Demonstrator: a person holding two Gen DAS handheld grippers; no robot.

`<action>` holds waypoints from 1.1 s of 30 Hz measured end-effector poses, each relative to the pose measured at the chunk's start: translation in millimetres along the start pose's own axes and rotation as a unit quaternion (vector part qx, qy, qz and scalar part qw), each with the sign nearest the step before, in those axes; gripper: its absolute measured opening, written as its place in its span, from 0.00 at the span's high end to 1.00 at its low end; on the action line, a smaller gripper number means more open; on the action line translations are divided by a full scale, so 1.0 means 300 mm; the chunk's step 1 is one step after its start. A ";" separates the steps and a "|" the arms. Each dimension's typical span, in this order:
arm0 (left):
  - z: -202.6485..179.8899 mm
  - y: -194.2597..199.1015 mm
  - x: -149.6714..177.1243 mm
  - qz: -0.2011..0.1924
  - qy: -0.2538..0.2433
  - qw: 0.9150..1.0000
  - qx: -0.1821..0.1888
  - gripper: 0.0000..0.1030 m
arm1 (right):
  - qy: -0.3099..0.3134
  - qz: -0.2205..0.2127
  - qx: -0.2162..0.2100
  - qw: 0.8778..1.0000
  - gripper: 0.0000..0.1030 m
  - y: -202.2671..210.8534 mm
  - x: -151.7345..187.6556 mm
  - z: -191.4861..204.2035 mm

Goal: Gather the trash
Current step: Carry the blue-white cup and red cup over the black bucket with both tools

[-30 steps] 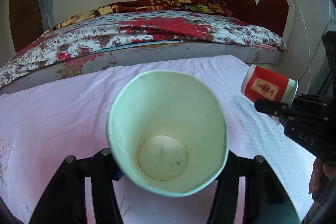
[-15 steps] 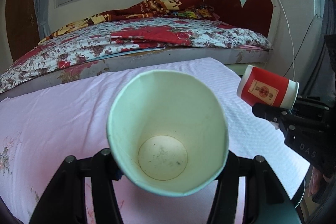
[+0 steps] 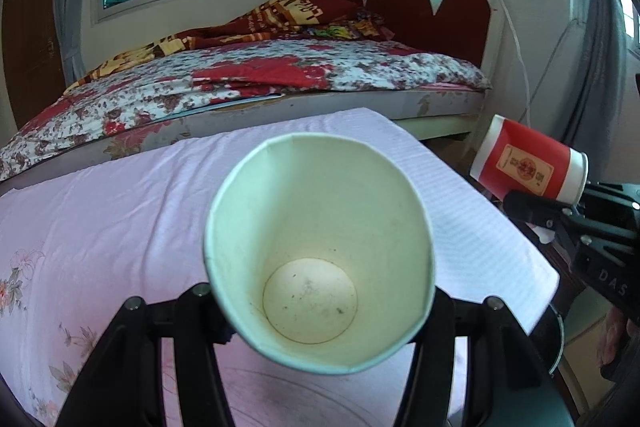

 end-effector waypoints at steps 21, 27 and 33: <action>-0.459 0.130 0.099 -0.002 -0.069 0.994 0.084 0.45 | -0.049 -0.029 0.062 0.996 0.94 0.406 0.341 -0.267; -0.598 0.138 0.131 0.005 -0.093 0.989 0.115 0.45 | -0.073 -0.021 0.084 0.994 0.94 0.468 0.444 -0.368; -0.724 0.137 0.165 0.012 -0.116 0.982 0.148 0.45 | -0.092 -0.007 0.105 0.990 0.94 0.516 0.553 -0.460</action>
Point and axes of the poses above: each gripper's, at about its wrist camera, not at the fingertips, and y roughly against the way its jaws point, z to its left, x to its underside, the point moved 4 cm from there along -y, roughly the way its jaws point, and after that the axes turned 1 degree about -y, right-handed, at the moved point
